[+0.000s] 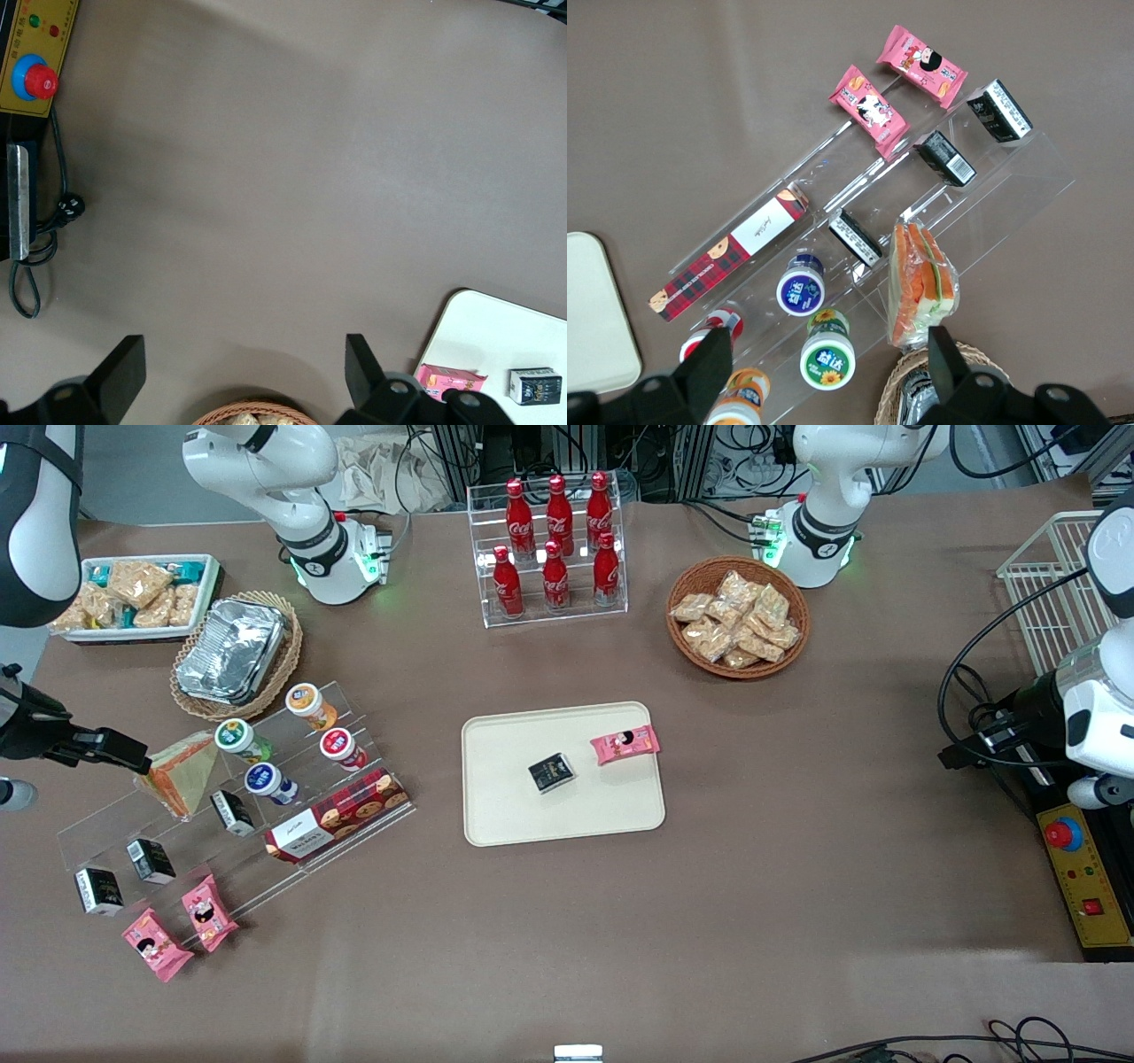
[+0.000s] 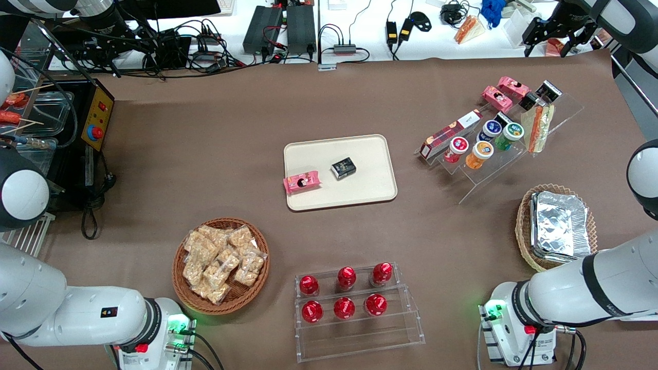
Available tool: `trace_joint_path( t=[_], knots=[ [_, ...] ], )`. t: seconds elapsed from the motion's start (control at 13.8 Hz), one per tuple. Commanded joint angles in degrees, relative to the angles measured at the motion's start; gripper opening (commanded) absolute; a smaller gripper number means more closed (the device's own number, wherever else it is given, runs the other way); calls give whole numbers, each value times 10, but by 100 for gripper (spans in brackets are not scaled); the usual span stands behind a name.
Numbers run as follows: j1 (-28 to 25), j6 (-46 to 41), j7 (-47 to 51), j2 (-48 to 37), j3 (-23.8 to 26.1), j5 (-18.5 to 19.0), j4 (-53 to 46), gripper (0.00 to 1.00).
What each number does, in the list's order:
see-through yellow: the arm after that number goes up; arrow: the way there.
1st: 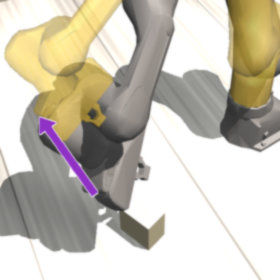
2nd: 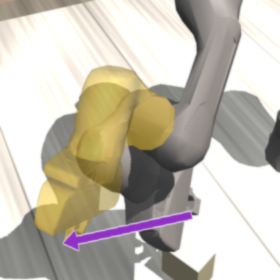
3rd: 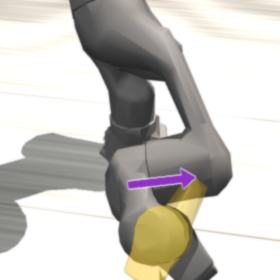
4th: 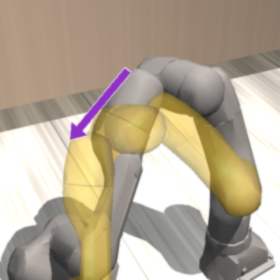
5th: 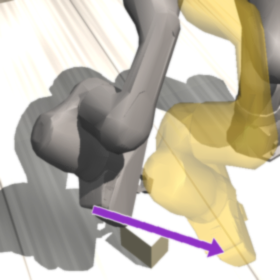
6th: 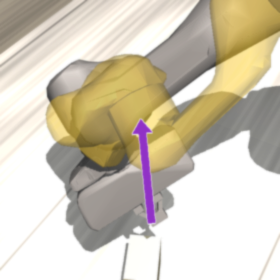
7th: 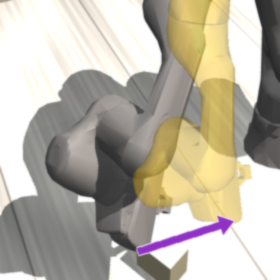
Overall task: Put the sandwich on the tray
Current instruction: 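Move the right gripper toward the wrapped sandwich on the acrylic stand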
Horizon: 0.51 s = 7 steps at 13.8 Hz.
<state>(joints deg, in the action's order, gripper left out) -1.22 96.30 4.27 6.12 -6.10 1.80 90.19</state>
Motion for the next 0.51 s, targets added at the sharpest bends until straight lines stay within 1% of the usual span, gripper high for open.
trace_joint_path(
  t=[0.0,0.36,0.44],
  knots=[
    [21,-6,-24,2,3,2,-4,99],
    [33,-7,-29,10,1,-5,-5,99],
    [50,-6,-31,16,0,-19,-4,99]
  ],
)
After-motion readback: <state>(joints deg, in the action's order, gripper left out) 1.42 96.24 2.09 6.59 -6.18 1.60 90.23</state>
